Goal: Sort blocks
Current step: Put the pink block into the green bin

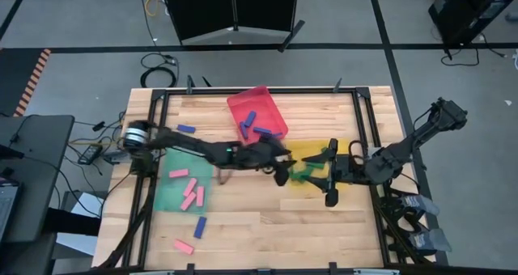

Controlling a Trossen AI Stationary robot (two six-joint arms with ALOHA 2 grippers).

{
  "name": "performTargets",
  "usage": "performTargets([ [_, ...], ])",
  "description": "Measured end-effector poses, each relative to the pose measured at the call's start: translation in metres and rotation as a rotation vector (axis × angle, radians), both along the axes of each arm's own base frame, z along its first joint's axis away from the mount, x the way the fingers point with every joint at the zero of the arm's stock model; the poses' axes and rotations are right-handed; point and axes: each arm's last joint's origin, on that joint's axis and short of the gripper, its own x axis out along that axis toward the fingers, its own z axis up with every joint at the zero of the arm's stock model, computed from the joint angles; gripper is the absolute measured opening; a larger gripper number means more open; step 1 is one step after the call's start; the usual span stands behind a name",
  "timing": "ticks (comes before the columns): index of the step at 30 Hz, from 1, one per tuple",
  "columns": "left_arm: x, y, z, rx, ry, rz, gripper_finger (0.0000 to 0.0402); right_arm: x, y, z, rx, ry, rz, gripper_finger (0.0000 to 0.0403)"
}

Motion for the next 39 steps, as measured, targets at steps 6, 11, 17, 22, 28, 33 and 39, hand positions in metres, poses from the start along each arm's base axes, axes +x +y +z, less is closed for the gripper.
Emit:
performTargets([
  [6, -0.089, -0.013, 0.039, 0.049, -0.125, 0.093, 0.0197, 0.025, 0.001, -0.023, -0.01, 0.073, -0.054, 0.0245],
  [11, -0.161, -0.022, 0.049, 0.007, -0.249, 0.14, 0.0188, 0.067, -0.006, -0.058, 0.006, 0.14, -0.058, 0.0245],
  [17, -0.21, -0.026, 0.051, -0.006, -0.323, 0.187, 0.0187, 0.135, -0.011, -0.092, -0.005, 0.27, -0.009, 0.0254],
  [22, -0.228, -0.028, 0.057, 0.003, -0.351, 0.194, 0.0187, 0.186, -0.013, -0.107, -0.054, 0.387, 0.059, 0.0276],
  [28, -0.234, -0.026, 0.059, -0.012, -0.349, 0.206, 0.0187, 0.227, -0.027, -0.113, -0.144, 0.572, 0.065, 0.0301],
  [33, -0.24, -0.023, 0.063, -0.006, -0.364, 0.212, 0.0187, 0.253, -0.044, -0.119, -0.152, 0.617, 0.1, 0.0311],
  [39, -0.25, -0.018, 0.072, 0.032, -0.385, 0.218, 0.0187, 0.274, -0.064, -0.133, -0.168, 0.654, 0.185, 0.0312],
])
